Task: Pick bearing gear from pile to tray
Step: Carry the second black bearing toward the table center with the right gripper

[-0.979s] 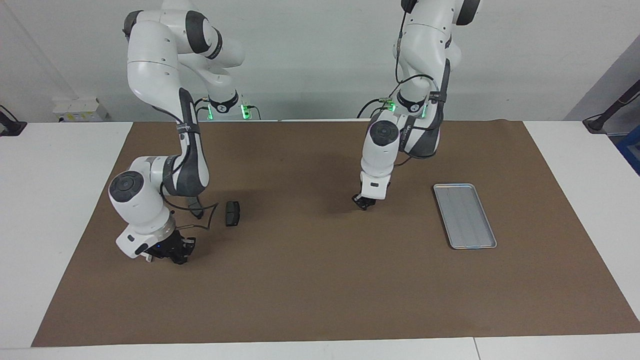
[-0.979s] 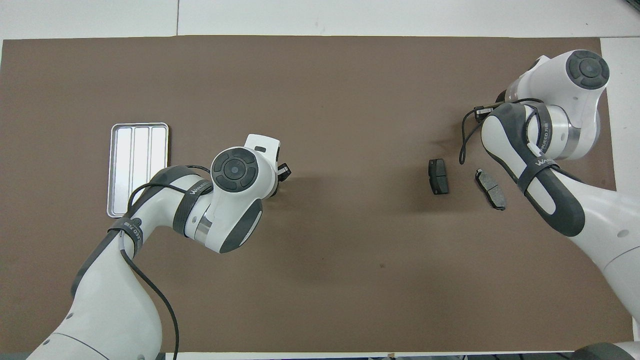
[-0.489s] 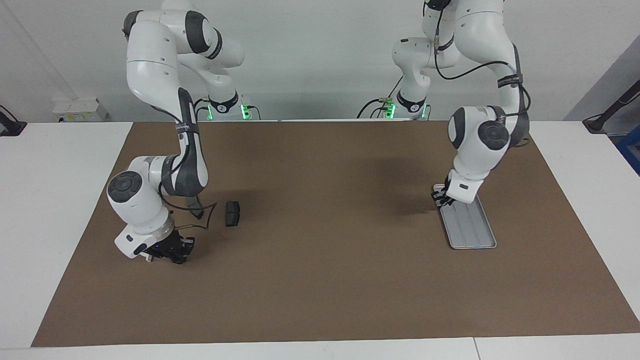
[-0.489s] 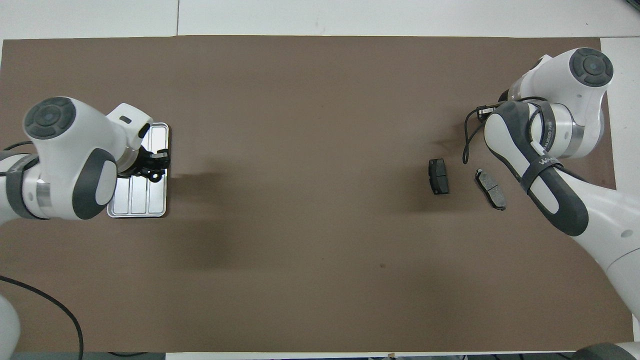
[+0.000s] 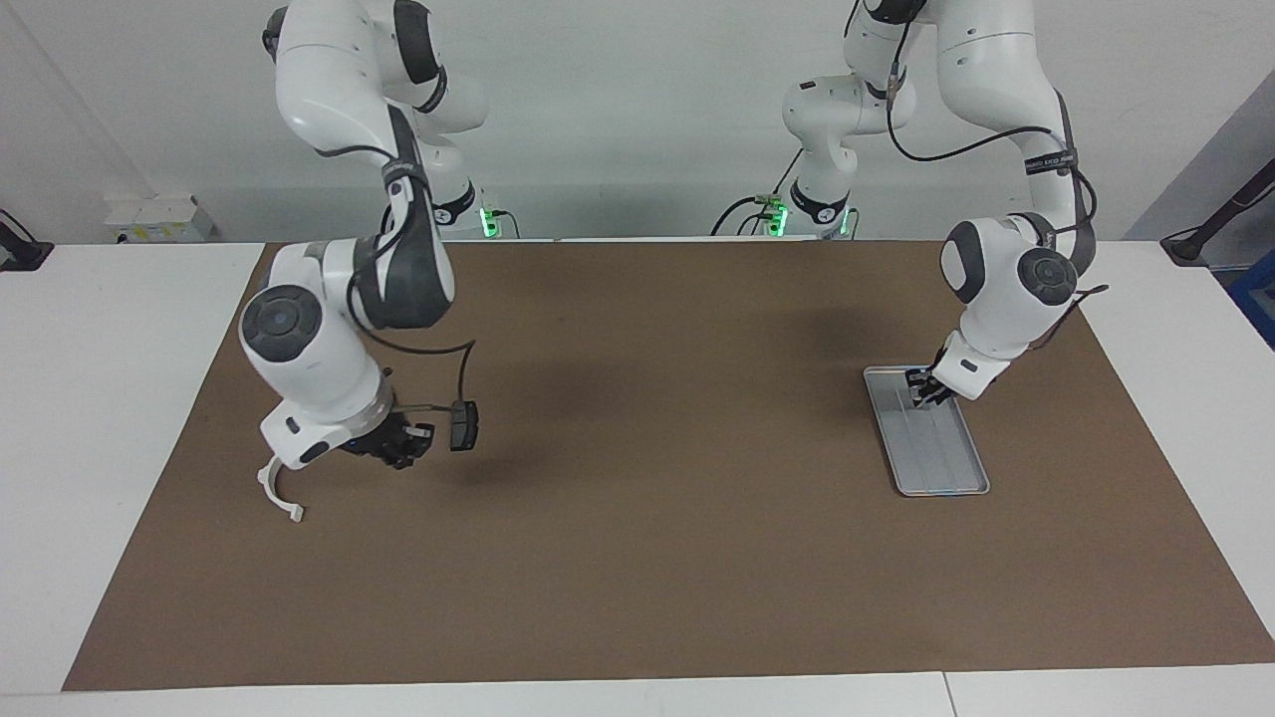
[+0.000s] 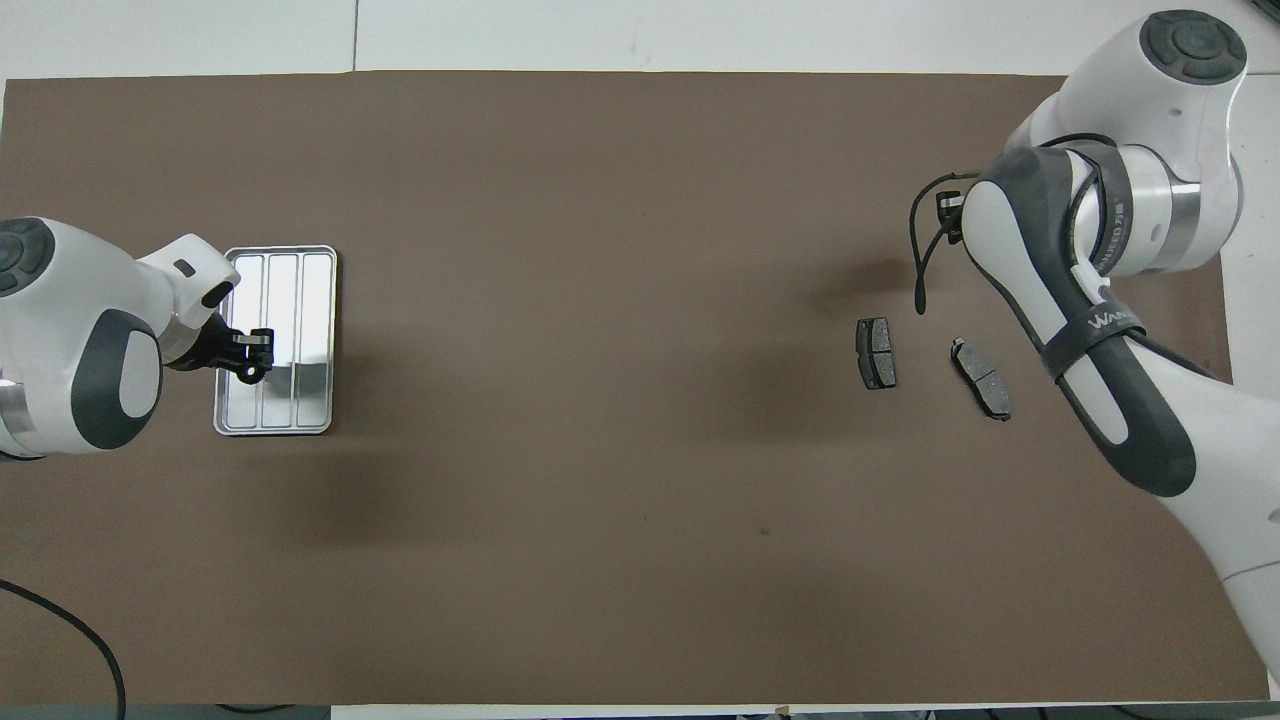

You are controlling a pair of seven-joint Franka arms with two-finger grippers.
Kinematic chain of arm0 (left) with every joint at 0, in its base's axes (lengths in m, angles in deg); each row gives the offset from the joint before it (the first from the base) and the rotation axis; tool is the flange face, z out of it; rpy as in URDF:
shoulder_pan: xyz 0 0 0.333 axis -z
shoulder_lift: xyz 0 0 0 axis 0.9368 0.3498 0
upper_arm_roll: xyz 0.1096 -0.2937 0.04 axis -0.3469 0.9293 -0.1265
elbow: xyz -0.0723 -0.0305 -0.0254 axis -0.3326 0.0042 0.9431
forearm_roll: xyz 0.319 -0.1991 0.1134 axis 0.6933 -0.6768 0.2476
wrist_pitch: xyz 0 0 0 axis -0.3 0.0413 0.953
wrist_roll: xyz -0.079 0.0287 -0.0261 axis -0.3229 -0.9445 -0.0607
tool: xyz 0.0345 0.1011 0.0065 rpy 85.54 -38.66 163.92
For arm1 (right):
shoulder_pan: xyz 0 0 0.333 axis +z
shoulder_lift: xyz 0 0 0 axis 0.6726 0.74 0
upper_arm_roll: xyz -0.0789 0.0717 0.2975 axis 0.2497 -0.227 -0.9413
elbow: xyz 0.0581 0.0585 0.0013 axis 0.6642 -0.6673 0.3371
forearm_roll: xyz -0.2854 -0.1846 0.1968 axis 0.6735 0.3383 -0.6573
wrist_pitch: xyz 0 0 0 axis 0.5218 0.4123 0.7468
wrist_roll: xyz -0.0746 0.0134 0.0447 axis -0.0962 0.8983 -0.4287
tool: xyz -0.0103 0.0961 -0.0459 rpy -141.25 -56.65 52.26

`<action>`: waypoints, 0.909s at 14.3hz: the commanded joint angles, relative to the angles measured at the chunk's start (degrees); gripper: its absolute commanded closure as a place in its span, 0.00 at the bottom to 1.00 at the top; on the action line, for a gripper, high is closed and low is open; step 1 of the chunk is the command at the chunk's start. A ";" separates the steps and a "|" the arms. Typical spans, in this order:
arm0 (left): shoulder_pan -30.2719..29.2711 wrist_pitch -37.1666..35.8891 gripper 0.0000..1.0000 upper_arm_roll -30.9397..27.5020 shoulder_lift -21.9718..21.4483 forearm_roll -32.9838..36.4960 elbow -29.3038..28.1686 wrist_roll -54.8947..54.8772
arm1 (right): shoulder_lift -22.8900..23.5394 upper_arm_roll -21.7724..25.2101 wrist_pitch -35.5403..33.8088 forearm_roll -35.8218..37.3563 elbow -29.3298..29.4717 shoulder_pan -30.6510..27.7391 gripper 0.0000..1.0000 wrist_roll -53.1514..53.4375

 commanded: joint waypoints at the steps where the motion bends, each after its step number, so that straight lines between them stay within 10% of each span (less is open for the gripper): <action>1: 0.06 2.59 1.00 0.04 -2.03 0.08 -3.75 -1.01 | 0.57 -1.05 -3.52 -1.72 3.39 5.85 1.00 17.22; 9: 0.06 8.56 0.94 -0.04 -2.91 -2.91 -7.97 -1.36 | 1.78 -1.23 4.82 -4.02 3.39 22.21 1.00 51.27; 11: 0.06 9.10 0.10 -0.04 -3.09 -2.92 -8.25 -1.27 | 4.77 -1.14 8.06 -3.06 3.39 26.43 1.00 56.72; 13: 0.06 8.49 0.00 -0.04 -3.00 -2.92 -7.46 -1.19 | 7.84 -0.97 12.80 -2.62 3.39 28.72 1.00 60.07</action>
